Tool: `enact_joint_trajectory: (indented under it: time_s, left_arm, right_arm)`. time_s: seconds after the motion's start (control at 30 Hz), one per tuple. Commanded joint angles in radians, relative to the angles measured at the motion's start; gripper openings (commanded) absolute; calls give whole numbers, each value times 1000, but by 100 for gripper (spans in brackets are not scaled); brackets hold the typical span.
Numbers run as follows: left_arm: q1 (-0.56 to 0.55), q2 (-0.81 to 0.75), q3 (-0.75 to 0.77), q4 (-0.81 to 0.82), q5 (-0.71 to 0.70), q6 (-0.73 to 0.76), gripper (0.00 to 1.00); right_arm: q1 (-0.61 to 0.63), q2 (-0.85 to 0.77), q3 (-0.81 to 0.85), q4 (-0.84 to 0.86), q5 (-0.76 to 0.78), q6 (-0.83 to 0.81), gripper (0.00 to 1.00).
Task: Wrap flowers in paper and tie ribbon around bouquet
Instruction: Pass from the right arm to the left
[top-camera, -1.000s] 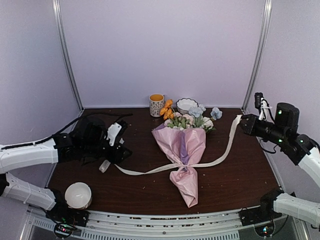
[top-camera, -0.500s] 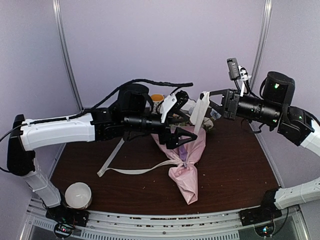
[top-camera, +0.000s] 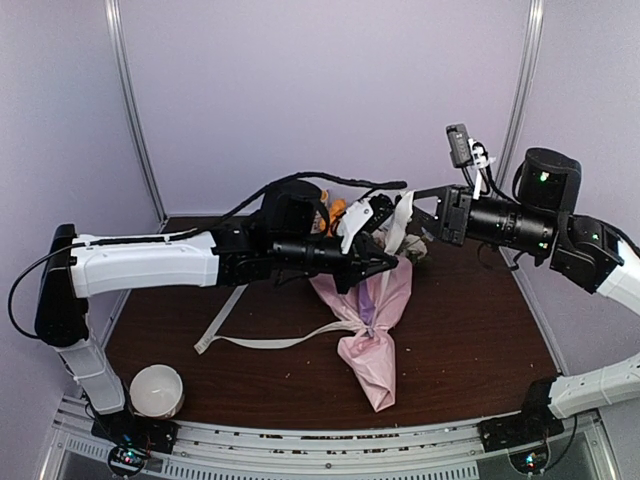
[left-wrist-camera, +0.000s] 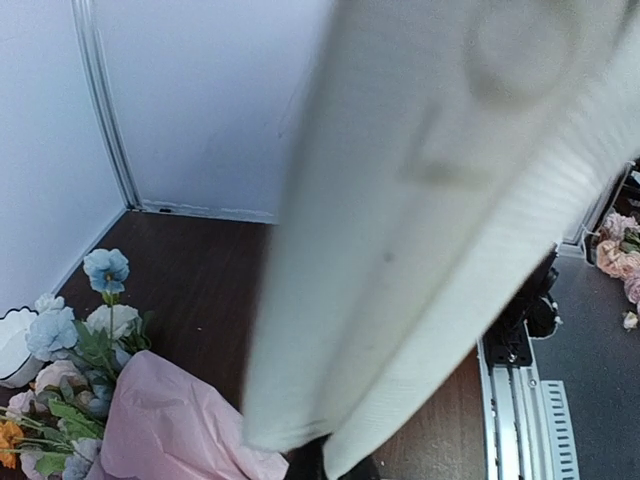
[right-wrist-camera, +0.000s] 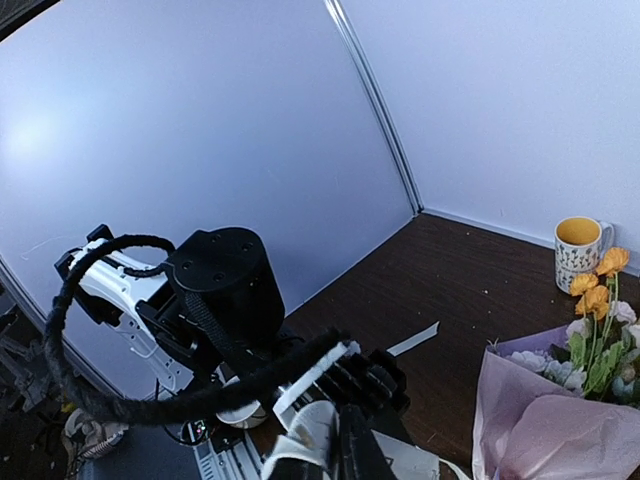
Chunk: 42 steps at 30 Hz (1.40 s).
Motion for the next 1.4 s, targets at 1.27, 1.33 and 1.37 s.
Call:
enact_joint_trajectory:
  time_s: [1.27, 1.33, 1.37]
  left_arm:
    - [-8, -140, -12, 308, 10, -68, 0]
    - [-9, -155, -12, 315, 19, -75, 0]
    - [-12, -163, -15, 320, 26, -76, 0]
  right_arm:
    - [39, 482, -591, 254, -28, 279, 42]
    - [38, 482, -596, 262, -34, 280, 42]
    - [38, 479, -598, 272, -41, 277, 42]
